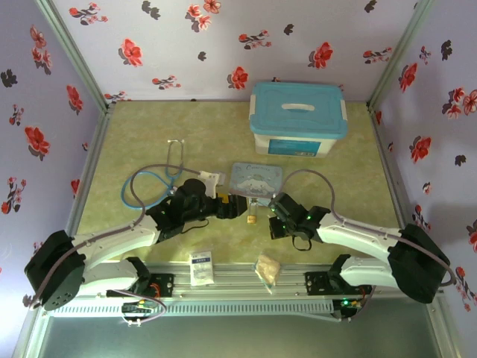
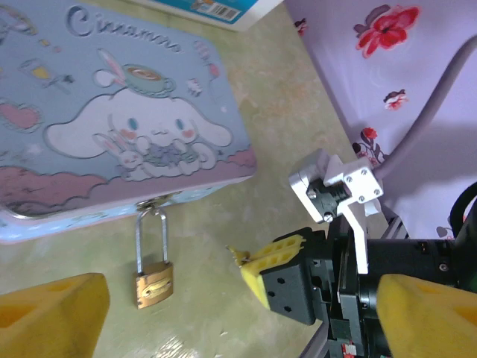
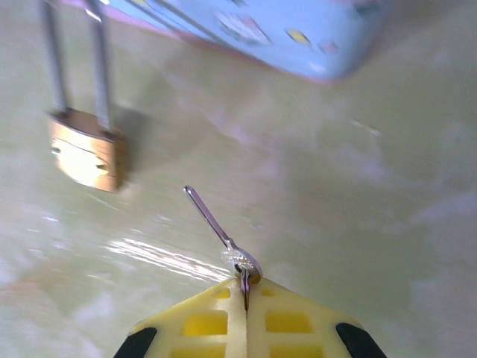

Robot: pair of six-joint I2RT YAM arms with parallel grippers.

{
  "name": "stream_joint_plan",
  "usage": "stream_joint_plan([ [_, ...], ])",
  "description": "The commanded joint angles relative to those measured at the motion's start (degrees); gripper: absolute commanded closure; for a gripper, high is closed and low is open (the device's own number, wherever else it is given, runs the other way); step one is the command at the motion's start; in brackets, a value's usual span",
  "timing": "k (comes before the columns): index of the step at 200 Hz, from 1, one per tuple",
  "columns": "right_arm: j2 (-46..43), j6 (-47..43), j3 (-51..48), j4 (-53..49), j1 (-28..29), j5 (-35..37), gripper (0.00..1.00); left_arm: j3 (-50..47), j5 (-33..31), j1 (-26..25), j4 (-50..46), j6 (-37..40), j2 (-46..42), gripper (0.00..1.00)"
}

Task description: Unlock a padlock with a key

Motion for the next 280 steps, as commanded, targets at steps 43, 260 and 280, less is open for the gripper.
stream_joint_plan([
  [43, -5.5, 1.5, 0.8, 5.9, -0.5, -5.8, 1.00, -0.9, -8.3, -3.7, 7.8, -5.0, 6.6, 0.23],
  [260, -19.0, 3.7, -8.5, 18.5, -1.7, -10.0, 1.00, 6.8, 0.2, -6.4, 18.0, -0.5, 19.3, 0.59],
  [280, -20.2, 4.1, -9.6, 20.3, -2.7, -11.5, 1.00, 7.0, 0.7, -6.4, 18.1, -0.8, 20.1, 0.70],
])
